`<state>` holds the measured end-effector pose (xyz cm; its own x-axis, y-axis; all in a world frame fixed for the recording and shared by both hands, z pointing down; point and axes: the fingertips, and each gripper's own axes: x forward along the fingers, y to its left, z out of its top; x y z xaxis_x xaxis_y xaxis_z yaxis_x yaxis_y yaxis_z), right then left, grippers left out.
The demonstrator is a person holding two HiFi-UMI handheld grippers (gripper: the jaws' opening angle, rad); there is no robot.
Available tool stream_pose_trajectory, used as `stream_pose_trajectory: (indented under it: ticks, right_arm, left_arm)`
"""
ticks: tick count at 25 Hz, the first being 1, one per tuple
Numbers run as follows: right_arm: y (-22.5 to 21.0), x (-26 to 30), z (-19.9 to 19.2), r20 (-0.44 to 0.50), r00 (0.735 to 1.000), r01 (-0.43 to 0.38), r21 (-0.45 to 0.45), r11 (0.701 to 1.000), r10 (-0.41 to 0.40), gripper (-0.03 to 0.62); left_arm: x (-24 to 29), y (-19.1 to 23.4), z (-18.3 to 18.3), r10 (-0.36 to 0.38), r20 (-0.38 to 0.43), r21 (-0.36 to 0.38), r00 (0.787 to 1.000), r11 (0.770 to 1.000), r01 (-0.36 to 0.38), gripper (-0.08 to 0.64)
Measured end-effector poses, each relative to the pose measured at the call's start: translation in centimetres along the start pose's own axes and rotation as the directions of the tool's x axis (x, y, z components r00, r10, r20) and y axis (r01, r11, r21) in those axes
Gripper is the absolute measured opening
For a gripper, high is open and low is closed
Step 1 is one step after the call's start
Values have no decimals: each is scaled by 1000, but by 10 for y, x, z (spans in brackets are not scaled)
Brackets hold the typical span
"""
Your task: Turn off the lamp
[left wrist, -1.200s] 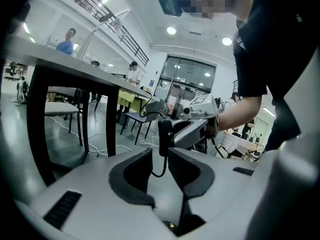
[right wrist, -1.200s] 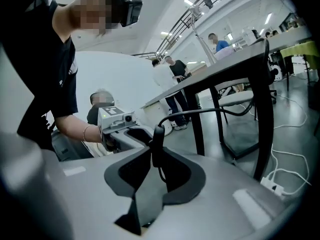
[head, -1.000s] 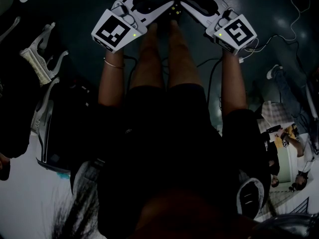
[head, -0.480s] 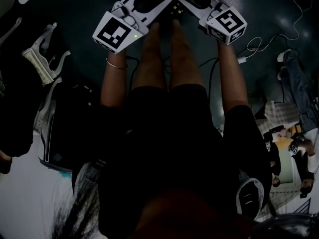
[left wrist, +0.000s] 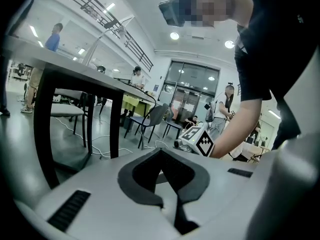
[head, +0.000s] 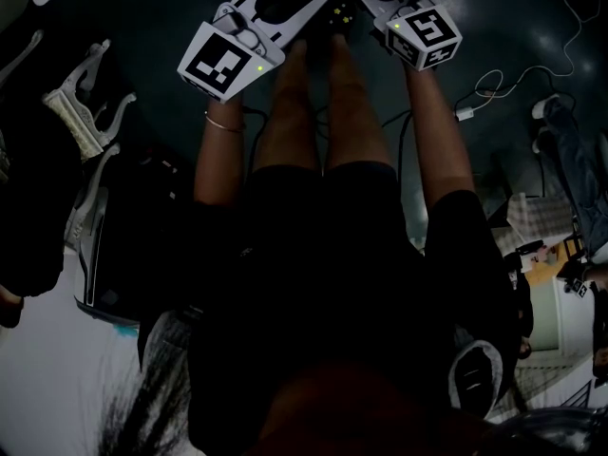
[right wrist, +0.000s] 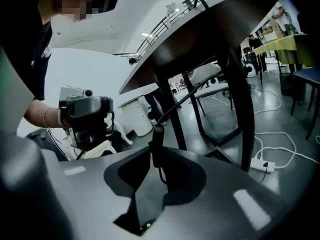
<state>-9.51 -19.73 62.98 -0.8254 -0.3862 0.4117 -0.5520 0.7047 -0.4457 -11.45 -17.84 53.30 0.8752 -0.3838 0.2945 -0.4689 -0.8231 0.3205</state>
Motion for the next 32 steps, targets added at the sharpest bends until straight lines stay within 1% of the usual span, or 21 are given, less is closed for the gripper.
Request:
stream_pose_trajectory:
  ticks: [5, 9, 12, 14, 20, 23, 28, 32]
  right_arm:
    - [-4, 13, -10, -6, 1000, 25, 31, 999, -24, 74]
    - [-6, 19, -17, -37, 999, 28, 16, 999, -28, 74]
    - [-9, 22, -20, -45, 999, 33, 28, 999, -32, 74]
    - [-11, 24, -25, -63, 997, 42, 42, 998, -39, 75]
    - [-18, 28, -38, -123, 991, 58, 43, 997, -52, 75]
    - [-22, 29, -44, -141, 987, 79, 57, 995, -70, 75]
    - [-24, 31, -45, -125, 990, 80, 101, 992, -67, 78]
    - [-26, 31, -44, -120, 990, 91, 114, 989, -77, 90]
  left_arm:
    - [-6, 2, -2, 12, -3, -2, 1000, 1000, -12, 6]
    - [-8, 5, -2, 26, 1, -2, 1000, 1000, -26, 6]
    - [-8, 6, -3, 34, -2, -5, 999, 999, -34, 6]
    - [-9, 6, -4, 38, -4, -8, 999, 999, -38, 6]
    - [-11, 6, -5, 42, -4, -14, 999, 999, -42, 6]
    - [-11, 7, -6, 46, -6, -16, 999, 999, -46, 6]
    - [-9, 8, -5, 43, -8, -17, 999, 999, -43, 6]
    - [-9, 8, -6, 43, -10, -13, 999, 999, -43, 6]
